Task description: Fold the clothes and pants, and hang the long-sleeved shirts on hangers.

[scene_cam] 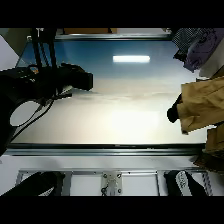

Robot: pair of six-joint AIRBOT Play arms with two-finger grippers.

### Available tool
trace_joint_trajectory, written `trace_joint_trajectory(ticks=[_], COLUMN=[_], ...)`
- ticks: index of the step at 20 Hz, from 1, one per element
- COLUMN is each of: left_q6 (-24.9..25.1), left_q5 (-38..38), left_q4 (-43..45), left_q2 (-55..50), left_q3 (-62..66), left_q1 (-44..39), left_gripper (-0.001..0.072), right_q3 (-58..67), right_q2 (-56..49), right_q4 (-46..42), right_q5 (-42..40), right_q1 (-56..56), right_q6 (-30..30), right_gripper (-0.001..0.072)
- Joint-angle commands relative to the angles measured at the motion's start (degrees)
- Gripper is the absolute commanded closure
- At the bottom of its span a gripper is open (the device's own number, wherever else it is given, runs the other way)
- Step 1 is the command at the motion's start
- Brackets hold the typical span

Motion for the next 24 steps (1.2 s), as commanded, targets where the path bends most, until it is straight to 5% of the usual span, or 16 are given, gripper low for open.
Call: trace_joint_trajectory(ticks=[1,8,24], left_q6=[0.0,0.0,0.0], left_q5=[0.0,0.0,-1.5], left_q4=[0.0,0.0,0.0], left_q2=[-0.2,-0.2,-0.2], left_q3=[0.0,0.0,0.0], left_q1=[0.5,0.5,0.5], left_gripper=[0.0692,0.0692,0.0692], right_q3=[8.1,10.6,10.5], right_q2=[-4.8,-5.6,-8.3], right_q4=[-1.6,-1.4,-1.7], right_q5=[0.1,-1.0,1.4], right_q1=[-4.6,-11.4,-13.1], right_q6=[1.4,9.7,9.8], right_gripper=[0.0704,0.0705,0.0704])
